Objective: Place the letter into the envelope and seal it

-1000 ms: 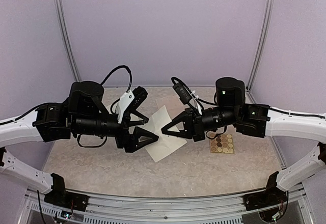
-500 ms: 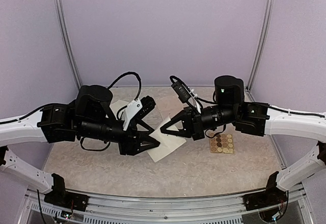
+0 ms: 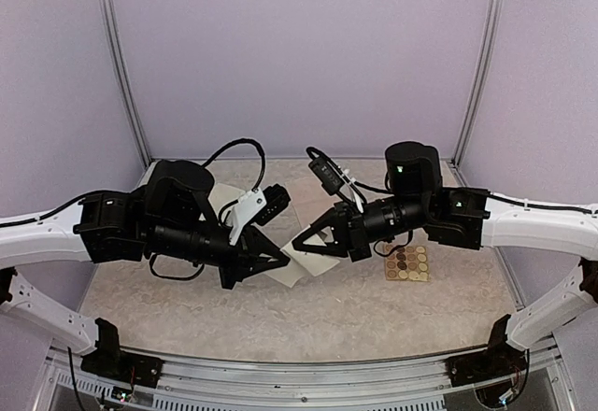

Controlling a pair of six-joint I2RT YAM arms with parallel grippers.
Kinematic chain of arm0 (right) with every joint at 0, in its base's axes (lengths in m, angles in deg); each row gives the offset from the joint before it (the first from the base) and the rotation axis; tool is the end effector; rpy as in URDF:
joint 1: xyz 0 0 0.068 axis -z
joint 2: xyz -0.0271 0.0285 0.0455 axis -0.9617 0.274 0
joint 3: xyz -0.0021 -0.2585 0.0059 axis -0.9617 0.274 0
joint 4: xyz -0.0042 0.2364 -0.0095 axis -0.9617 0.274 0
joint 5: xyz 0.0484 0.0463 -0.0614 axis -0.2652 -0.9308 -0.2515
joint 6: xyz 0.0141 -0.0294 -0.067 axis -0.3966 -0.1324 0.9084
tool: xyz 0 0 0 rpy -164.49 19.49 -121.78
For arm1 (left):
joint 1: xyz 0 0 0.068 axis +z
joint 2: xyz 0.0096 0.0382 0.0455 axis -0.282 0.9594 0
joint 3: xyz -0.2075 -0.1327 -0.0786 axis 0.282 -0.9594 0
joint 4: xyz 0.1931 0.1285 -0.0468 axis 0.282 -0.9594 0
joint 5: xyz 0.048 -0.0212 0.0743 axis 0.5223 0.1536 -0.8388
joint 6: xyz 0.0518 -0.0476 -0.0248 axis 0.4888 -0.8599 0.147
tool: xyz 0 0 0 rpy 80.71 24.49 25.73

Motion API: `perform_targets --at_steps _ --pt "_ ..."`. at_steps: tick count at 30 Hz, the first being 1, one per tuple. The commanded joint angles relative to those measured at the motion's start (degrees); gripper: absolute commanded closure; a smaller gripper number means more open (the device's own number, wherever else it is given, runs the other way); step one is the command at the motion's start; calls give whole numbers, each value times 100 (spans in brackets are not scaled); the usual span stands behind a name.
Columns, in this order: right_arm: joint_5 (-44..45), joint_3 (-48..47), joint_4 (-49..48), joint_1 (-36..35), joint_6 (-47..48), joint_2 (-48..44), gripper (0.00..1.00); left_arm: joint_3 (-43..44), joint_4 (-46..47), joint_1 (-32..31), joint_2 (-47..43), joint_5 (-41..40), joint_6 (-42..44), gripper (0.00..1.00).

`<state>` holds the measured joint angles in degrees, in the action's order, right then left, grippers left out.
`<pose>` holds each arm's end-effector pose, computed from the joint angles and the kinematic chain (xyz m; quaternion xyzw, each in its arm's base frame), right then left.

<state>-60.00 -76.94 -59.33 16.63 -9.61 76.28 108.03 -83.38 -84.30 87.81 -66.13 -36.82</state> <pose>0.1332 0.2834 0.3176 -0.4039 0.6627 0.5803 0.2469 0.0948 -0.2572 0.3111 0.4904 0.7129 -0.3411 0.3674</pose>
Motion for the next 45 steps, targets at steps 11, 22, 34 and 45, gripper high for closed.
perform_targets --at_steps 11,22,34,45 --pt "2203 553 -252 141 -153 -1106 2 -1044 1871 -42 -663 -490 -1636 100" --pt "2485 1414 -2022 -118 -1126 -1100 1 -2323 5304 -48 -1322 -1206 -2497 100" --pt "1651 849 -3443 -326 -1232 -312 14 -2174 5519 -50 -1178 -860 -2479 100" --pt "1213 277 -3733 -360 -1280 156 53 -2262 5646 -46 -1175 -605 -2524 100"
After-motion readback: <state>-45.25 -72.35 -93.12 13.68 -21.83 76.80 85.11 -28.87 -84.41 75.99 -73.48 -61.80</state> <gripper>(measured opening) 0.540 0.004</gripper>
